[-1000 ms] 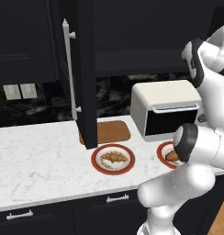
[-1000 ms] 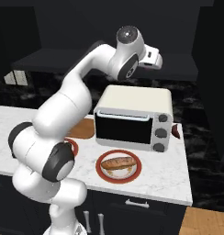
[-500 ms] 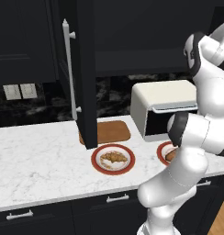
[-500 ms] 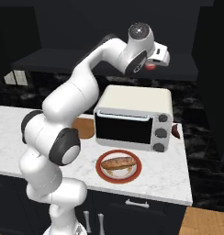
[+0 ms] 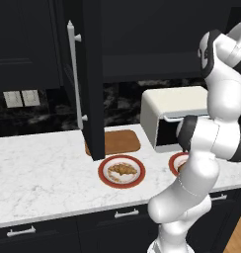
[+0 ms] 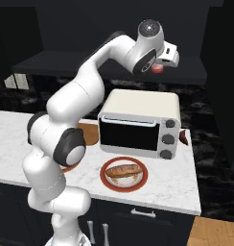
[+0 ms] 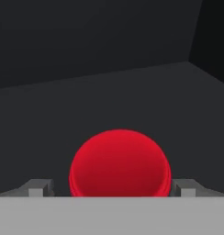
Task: From the different types of pastries on the counter, select a croissant and place it on the cutting board. Then retrieve a jar of jam from the cabinet and place it alongside the croissant on the cutting board.
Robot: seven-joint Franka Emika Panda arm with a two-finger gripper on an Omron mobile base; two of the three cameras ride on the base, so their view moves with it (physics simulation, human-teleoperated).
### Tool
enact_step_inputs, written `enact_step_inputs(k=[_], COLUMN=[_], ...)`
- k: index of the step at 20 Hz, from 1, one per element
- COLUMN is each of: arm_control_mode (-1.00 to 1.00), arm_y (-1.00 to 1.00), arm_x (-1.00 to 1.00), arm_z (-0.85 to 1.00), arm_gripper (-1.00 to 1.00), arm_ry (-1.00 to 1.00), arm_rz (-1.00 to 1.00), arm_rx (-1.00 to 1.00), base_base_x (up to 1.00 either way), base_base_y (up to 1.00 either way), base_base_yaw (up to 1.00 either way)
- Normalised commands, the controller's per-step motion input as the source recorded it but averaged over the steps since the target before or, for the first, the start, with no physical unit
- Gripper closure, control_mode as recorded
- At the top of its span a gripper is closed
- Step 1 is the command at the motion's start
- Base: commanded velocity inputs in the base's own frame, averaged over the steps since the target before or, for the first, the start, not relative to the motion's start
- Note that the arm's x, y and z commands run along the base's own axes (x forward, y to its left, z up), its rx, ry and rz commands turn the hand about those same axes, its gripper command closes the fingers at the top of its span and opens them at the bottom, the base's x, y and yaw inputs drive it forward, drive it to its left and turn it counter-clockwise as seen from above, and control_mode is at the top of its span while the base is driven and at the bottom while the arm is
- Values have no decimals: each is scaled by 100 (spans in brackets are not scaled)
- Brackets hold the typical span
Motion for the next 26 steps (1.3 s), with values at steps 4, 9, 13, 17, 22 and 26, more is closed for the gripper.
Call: enact_step_inputs(k=[4, 9, 13, 17, 22, 26], arm_control_mode=[-100, -100, -100, -100, -100, -100], arm_y=[1, 0, 0, 0, 4, 8], arm_x=[10, 0, 0, 0, -7, -83], arm_z=[-7, -1, -11, -4, 16, 22], arm_gripper=[-100, -100, 100, 100, 100, 100], arm_ry=[0, 0, 0, 0, -4, -27], arm_rz=[0, 0, 0, 0, 0, 0], arm_rx=[0, 0, 0, 0, 1, 2], base_base_x=[0, 0, 0, 0, 0, 0], base_base_y=[0, 0, 0, 0, 0, 0], base_base_yaw=[0, 0, 0, 0, 0, 0])
